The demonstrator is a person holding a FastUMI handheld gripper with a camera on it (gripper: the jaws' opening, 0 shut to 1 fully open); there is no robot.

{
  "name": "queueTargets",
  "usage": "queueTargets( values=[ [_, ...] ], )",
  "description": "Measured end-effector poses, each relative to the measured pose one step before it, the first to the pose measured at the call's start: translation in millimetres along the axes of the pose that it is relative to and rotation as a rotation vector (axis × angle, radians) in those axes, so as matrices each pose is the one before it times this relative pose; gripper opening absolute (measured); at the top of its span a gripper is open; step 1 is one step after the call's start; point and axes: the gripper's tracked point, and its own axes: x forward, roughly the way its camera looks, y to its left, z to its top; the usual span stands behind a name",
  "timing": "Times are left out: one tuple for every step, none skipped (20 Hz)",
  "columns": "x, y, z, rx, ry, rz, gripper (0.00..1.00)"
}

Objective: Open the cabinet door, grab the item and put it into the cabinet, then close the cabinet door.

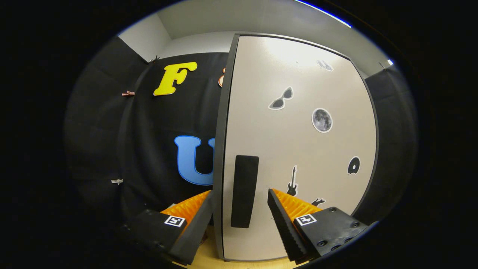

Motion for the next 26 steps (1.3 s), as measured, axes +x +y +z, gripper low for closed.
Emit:
queueTargets(
  values=[
    [4.02, -2.06, -1.73, -0.00164, 0.00232, -0.00435, 0.86],
    [6.47, -0.94, -3.14, 0.00010, 0.00810, -0.00751, 0.81],
    [2.49, -0.25, -2.27, 0.00324, 0.00756, -0.00413, 0.73],
    [3.41, 0.15, -2.15, 0.00657, 0.00644, -0.00442, 0.72],
    [2.54, -3.29, -2.45, 0.00423, 0.00605, -0.01663, 0.67],
    [3.22, -1.63, -1.92, 0.00443, 0.00515, -0.00700, 0.62],
    [2.78, 4.12, -2.81, 0.01510, 0.01100, 0.01079, 0.54],
    [-0.09, -0.11, 1.03, 0.00950, 0.00268, 0.00309, 0.45],
    [1.05, -0.55, -0.86, -0.01182, 0.00758, 0.00512, 0.41],
    [-2.49, -0.03, 0.57, -0.00348, -0.00026, 0.00125, 0.41],
    [1.66, 0.15, -0.22, -0.00611, 0.00169, -0.00213, 0.36],
    [0.22, -0.09, -0.93, 0.00229, 0.00033, -0.00106, 0.36],
    [-0.37, 0.71, 1.14, -0.00911, -0.00302, 0.00607, 0.29],
    [0.43, 0.22, 0.05, -0.00945, -0.00357, 0.01123, 0.29],
    [-0.70, 0.86, -0.01, -0.00821, -0.00443, 0.01736, 0.29],
    [0.38, -0.38, 0.00, -0.00256, -0.00321, 0.01064, 0.29],
    [-0.86, -0.07, -0.55, 0.00296, 0.00249, 0.00085, 0.29],
    [0.92, 0.19, 0.20, -0.00296, 0.00387, -0.00261, 0.29],
    [-0.18, -0.38, -0.61, -0.00457, 0.00785, -0.00059, 0.29],
    [0.32, -0.78, 0.76, 0.00695, 0.00551, -0.00570, 0.29],
    [-0.46, 0.35, -1.48, 0.01347, 0.00808, -0.00087, 0.18],
    [0.27, -0.77, -0.31, 0.00971, 0.00589, -0.00333, 0.18],
    [-0.93, -0.28, 0.48, 0.00535, 0.00305, -0.00657, 0.18],
    [-1.10, 0.38, -0.74, 0.00593, 0.00550, -0.00946, 0.18],
    [-2.28, 0.00, -0.14, -0.00109, 0.00477, -0.00869, 0.18],
    [-2.08, -0.25, 0.74, -0.00091, -0.00051, -0.00505, 0.18]
  ],
)
